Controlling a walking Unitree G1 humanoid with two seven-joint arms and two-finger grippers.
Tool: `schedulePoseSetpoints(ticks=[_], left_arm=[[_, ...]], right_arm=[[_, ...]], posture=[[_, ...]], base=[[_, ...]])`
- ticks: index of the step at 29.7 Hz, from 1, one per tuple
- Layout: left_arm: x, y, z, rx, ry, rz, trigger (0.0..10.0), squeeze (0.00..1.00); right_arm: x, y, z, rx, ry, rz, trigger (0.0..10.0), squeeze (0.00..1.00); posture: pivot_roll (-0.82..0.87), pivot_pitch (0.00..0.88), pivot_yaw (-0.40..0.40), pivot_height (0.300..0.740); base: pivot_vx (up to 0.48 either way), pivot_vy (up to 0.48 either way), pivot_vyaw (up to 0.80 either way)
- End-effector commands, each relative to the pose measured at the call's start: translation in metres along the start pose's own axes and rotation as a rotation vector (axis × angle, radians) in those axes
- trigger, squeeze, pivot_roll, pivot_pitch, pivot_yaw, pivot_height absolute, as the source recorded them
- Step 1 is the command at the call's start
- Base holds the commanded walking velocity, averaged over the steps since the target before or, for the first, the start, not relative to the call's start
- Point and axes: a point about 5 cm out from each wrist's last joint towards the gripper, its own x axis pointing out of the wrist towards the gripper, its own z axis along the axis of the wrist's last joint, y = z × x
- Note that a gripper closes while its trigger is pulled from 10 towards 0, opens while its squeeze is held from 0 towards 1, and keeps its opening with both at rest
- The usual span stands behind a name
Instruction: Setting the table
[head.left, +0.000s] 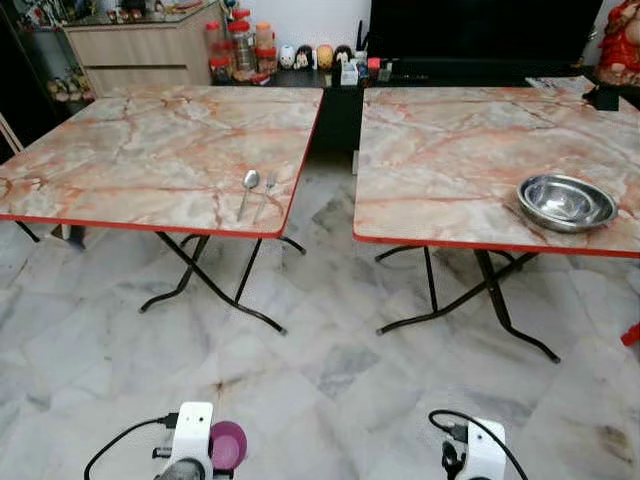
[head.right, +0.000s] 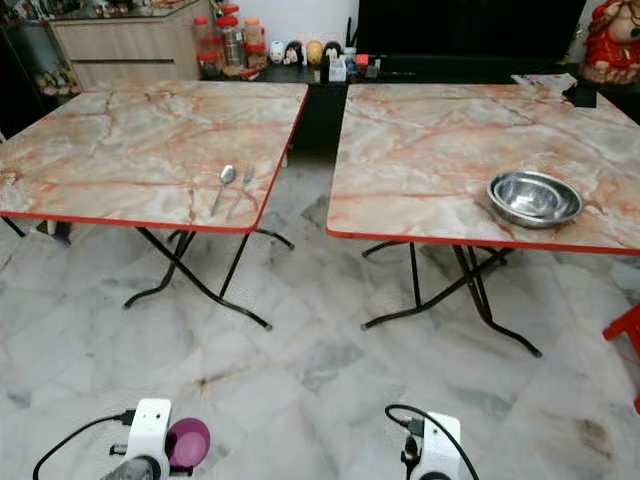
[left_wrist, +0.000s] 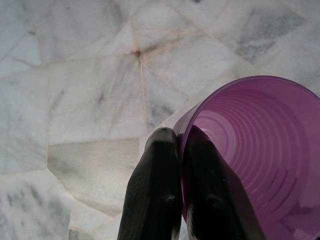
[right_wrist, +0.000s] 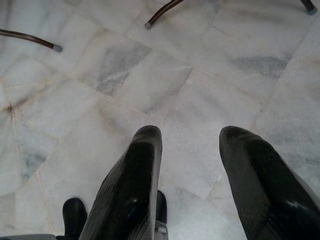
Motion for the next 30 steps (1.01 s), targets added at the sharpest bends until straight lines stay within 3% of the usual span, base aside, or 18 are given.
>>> schedulePoseSetpoints(ticks=[1, 12, 23, 30], left_arm=[[0.0005, 0.0025, 0.0016, 0.014, 0.002, 0.002, 10.0, 0.0], [-0.0001, 0.0022, -0.001, 0.019, 0.009, 0.001, 10.0, 0.0], [0.0005, 0.002, 0.001, 0.03, 0.008, -0.011, 10.0, 0.0], [0.0009, -0.0009, 0.0021, 0.028, 0.007, -0.025, 10.0, 0.0]], right_arm=[[0.0006, 0.0012, 0.0017, -0.001, -0.002, 0.001, 10.0, 0.0], [0.0006, 0.0024, 0.0008, -0.042, 0.007, 0.015, 10.0, 0.0], [0.0008, 0.0017, 0.0023, -0.018, -0.003, 0.015, 10.0, 0.0], [0.0006, 0.0016, 0.0011, -0.017, 0.003, 0.016, 10.0, 0.0]], posture=[[-0.04, 0.0, 0.024, 0.74], [-0.04, 0.0, 0.023, 0.74], [-0.05, 0.0, 0.027, 0.74], [-0.05, 0.0, 0.02, 0.74]], base=[[0.356, 0.0, 0.0], [0.382, 0.0, 0.0], [0.405, 0.0, 0.0], [0.087, 0.0, 0.0]])
